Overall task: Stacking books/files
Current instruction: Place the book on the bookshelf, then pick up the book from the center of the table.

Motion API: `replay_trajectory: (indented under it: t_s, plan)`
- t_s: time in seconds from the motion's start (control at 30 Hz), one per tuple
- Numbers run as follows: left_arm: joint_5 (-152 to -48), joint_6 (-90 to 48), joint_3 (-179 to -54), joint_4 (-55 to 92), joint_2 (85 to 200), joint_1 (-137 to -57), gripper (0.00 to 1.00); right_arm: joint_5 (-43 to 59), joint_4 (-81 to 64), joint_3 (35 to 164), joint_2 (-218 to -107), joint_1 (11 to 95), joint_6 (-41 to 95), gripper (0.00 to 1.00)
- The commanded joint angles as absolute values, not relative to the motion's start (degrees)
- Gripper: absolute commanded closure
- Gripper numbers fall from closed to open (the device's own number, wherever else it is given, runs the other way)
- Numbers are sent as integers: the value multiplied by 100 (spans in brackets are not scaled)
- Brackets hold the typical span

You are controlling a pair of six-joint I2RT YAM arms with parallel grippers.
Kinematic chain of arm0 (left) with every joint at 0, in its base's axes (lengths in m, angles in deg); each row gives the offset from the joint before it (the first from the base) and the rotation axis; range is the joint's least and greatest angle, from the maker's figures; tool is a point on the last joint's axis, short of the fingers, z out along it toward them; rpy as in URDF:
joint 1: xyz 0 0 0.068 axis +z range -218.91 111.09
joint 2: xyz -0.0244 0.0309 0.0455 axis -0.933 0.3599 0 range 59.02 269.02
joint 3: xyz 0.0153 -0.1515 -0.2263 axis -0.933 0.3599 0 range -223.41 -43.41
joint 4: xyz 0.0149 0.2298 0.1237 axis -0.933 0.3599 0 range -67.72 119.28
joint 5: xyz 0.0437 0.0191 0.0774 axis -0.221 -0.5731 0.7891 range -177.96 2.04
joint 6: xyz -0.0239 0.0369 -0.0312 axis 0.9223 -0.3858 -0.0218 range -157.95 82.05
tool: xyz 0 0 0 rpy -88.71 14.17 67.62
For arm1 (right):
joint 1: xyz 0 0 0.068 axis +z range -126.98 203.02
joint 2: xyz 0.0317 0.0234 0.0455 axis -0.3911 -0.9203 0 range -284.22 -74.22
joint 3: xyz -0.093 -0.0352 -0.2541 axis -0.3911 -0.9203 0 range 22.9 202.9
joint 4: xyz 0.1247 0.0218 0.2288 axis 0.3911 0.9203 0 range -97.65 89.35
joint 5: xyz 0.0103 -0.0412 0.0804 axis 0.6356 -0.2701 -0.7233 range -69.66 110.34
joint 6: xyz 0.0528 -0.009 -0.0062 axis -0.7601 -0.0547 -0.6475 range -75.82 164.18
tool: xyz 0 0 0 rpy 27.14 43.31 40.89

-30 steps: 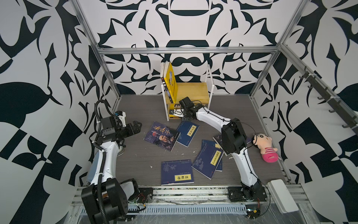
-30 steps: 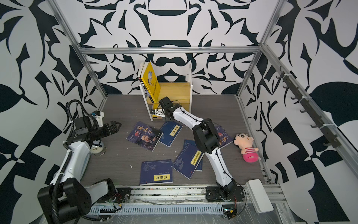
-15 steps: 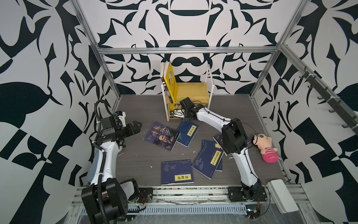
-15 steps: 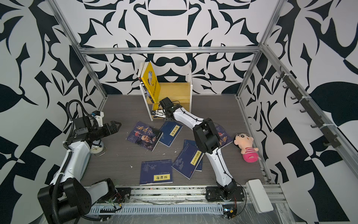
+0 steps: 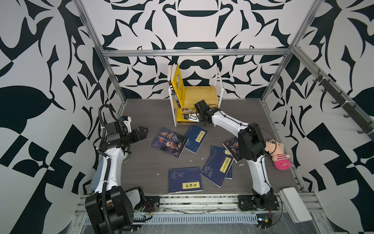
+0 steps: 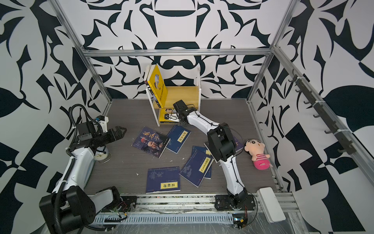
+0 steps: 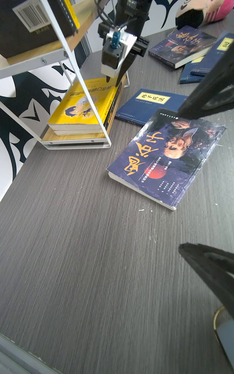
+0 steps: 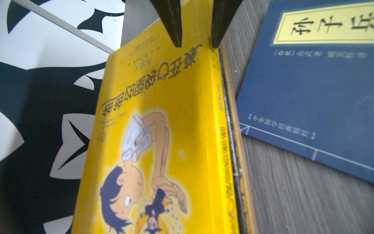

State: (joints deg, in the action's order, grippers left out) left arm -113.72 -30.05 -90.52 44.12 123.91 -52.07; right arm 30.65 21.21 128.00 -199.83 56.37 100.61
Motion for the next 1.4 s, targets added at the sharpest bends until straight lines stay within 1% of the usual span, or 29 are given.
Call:
replay_trajectory:
  t_s: [0.0,0.27,0.4,0.47,0.57,0.6,0.67,0.73,0.83,0.9,0.97,1.07,1.13,1.17,1.37]
  plan:
    - [-11420,-3009,-8990,4406,12359,-5182,0,3089,2073,12768,-19715,5642,10035,73]
    - [-11490,-3033,-8991,4358,12421,-5186,0,3044,2075,12634,-19576,5621,10006,74]
    - [-11611,-3028,-9090,4378,12586,-5240,0,2529,2068,12404,-19118,5678,9527,71]
    - [-11605,-3020,-9129,4376,12705,-5301,0,2306,2138,12294,-18835,5747,8984,68]
    - [-11527,-3200,-9178,4394,12953,-5559,0,1932,2050,11727,-18270,5914,7910,60]
    - [-11489,-3290,-9222,4432,13048,-5658,0,1843,1889,11456,-18078,5980,7600,58]
    - [-11364,-3479,-9356,4589,13417,-5851,0,1673,1283,10628,-17503,6190,6566,54]
    - [-11285,-3534,-9520,4717,13745,-5943,0,1550,856,10027,-17080,6348,5700,53]
    - [-11215,-3564,-9780,4922,14272,-6040,3,1671,24,9200,-16611,6565,3968,49]
    - [-11166,-3592,-9966,5070,14556,-6110,5,1491,-401,8761,-16432,6646,2815,45]
    - [-11096,-3607,-10102,5142,14831,-6174,8,1460,-1106,8228,-16308,6737,1563,44]
    - [-11033,-3611,-10312,5254,15166,-6245,14,1578,-2000,7710,-16312,6847,273,44]
    - [-10993,-3602,-10490,5389,15406,-6292,14,1540,-2439,7531,-16519,6925,-509,46]
    - [-10981,-3605,-10591,5466,15534,-6312,19,1551,-2640,7451,-16644,6996,-824,47]
    - [-11009,-3476,-10963,5785,16160,-6368,32,1310,-4013,7265,-17632,7267,-2139,52]
